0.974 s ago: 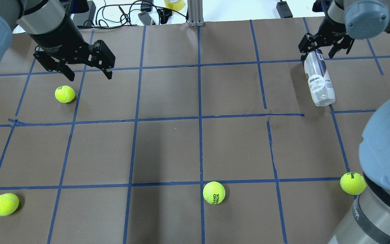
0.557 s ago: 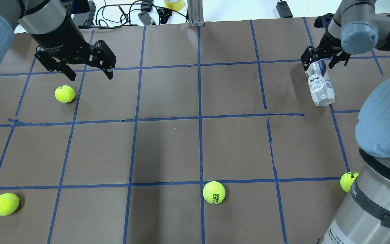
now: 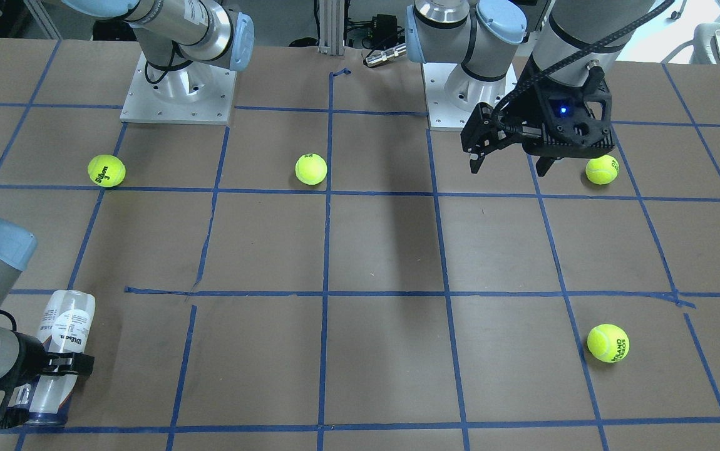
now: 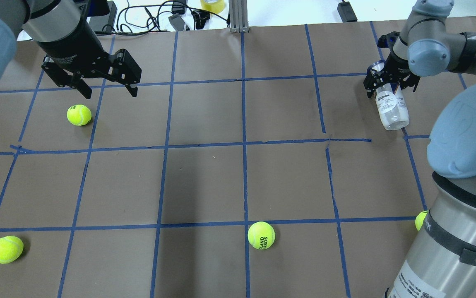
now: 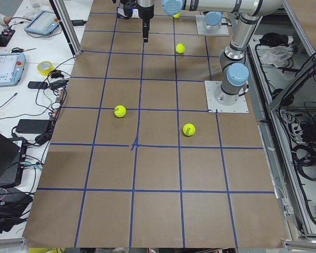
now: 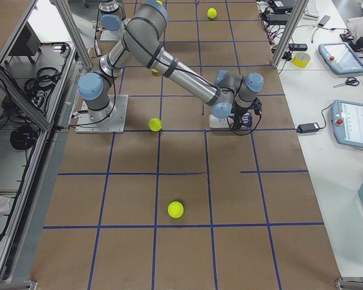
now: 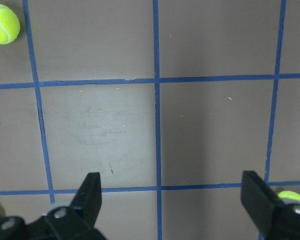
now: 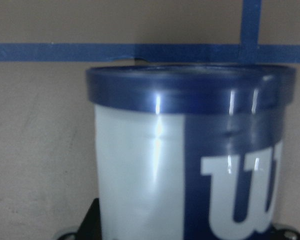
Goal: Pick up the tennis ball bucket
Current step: 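Lower the right gripper around the upright Wilson ball can and close, then carry the can with the right gripper toward the left gripper, tipping it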
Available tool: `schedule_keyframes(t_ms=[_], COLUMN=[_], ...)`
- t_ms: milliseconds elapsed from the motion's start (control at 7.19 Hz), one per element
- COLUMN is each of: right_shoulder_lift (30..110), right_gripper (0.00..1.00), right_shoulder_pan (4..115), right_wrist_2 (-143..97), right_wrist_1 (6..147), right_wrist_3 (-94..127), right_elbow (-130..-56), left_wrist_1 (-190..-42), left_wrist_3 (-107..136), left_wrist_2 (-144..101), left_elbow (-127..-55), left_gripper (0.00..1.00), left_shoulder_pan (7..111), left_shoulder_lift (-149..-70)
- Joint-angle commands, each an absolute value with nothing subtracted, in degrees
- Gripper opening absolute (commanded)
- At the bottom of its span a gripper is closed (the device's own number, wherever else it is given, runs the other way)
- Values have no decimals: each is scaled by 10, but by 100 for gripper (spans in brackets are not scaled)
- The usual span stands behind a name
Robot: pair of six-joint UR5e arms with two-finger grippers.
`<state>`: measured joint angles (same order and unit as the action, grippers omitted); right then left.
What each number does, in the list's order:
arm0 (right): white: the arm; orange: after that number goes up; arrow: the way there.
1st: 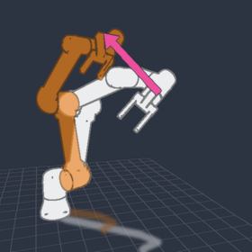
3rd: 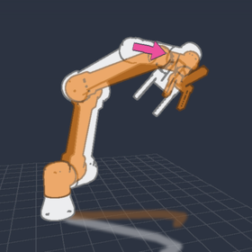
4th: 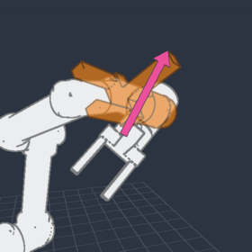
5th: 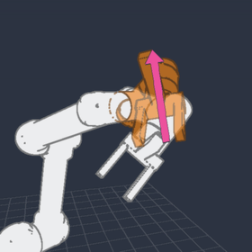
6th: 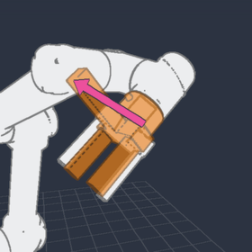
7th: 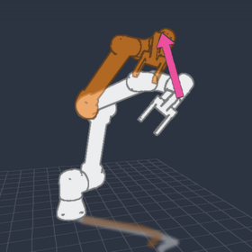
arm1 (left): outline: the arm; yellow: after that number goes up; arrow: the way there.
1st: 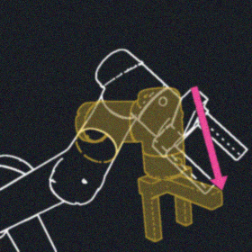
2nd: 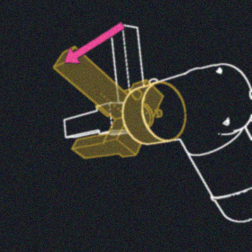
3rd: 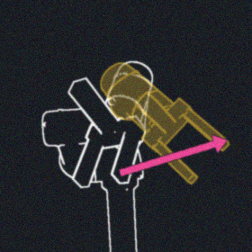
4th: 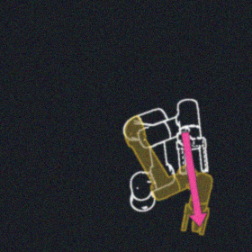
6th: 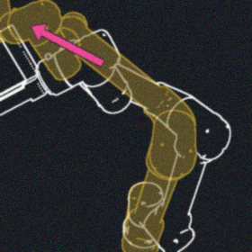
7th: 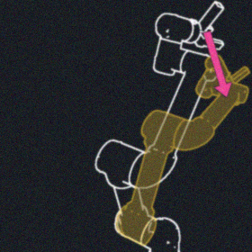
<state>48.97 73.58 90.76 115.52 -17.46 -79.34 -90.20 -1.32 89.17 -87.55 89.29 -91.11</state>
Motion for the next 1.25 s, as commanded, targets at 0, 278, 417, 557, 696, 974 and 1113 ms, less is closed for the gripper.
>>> schedule_keyframes(t_ms=[0, 278, 417, 557, 696, 974, 1113], right_shoulder_lift=[495, 524, 540, 549, 561, 562, 554], right_gripper=[70, 71, 71, 71, 70, 70, 69], right_shoulder_pan=[738, 777, 818, 871, 921, 1013, 1052], right_wrist_2=[911, 905, 903, 884, 867, 856, 857], right_wrist_1=[1148, 1144, 1143, 1145, 1152, 1173, 1192], right_wrist_3=[-178, -236, -243, -272, -334, -385, -428], right_elbow=[-789, -785, -786, -784, -783, -779, -776], left_wrist_1=[-899, -898, -898, -901, -897, -897, -897], left_wrist_3=[-13, -13, -13, -13, -13, -13, -13], left_wrist_2=[892, 892, 892, 891, 891, 891, 890], left_elbow=[-875, -876, -875, -877, -877, -876, -876], left_gripper=[100, 100, 100, 100, 100, 100, 100], left_shoulder_pan=[894, 894, 894, 894, 894, 894, 894], left_shoulder_lift=[-913, -917, -917, -912, -918, -915, -915])
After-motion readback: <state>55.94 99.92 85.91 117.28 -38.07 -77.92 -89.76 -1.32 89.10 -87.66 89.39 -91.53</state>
